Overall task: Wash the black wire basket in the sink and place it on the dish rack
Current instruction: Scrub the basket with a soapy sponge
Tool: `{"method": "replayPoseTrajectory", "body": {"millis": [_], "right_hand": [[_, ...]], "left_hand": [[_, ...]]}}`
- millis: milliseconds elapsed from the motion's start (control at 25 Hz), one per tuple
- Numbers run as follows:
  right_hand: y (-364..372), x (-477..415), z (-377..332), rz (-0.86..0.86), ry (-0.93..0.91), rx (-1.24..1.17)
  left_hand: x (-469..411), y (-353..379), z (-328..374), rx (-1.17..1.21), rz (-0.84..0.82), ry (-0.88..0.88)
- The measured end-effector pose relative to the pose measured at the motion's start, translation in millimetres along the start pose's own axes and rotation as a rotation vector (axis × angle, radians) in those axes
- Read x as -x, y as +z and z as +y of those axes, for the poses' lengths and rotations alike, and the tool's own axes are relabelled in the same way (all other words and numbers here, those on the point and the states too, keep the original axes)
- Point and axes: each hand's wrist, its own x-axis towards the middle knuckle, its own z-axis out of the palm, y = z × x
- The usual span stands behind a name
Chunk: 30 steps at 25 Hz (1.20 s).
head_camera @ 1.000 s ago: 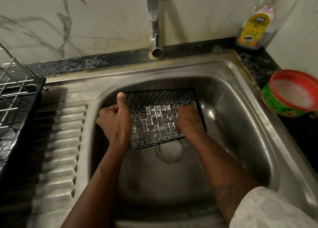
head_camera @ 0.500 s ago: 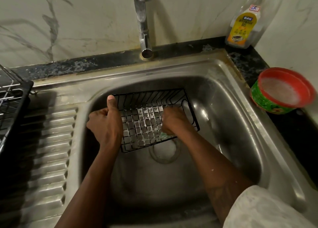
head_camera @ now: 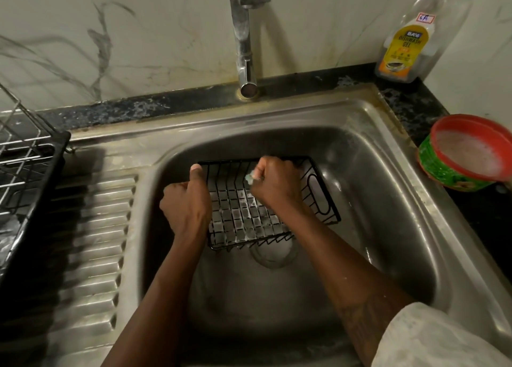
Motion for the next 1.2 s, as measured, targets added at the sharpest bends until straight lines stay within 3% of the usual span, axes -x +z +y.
{"method": "replayPoseTrajectory", "body": {"millis": [120,320,480,800,920,1080,1200], "right_hand": [[22,4,-11,-0.073,-0.173,-0.213],[25,11,-26,-0.192,-0.358,-0.145],[22,6,-19,-0.206,-0.251,-0.128],[-6,5,14,-0.098,0.069,0.257],[10,13,-11,-0.123,0.01,0.132],[30,21,-44,-0.251,-0.238,-0.129],[26,14,-30,-0.22,-0.176,-0.114]], "left_hand": [[7,3,2,0.001,-0.007,0.024],[16,9,4,-0.019,-0.062,0.065],[17,13,4,-0.035,-0.069,0.046],[11,9,5,-0.027,-0.051,0.023],[10,10,4,-0.007,-0.029,0.022],[14,12,6,-0.022,-0.039,0.038],[14,12,7,-0.03,-0.054,0.03]]}}
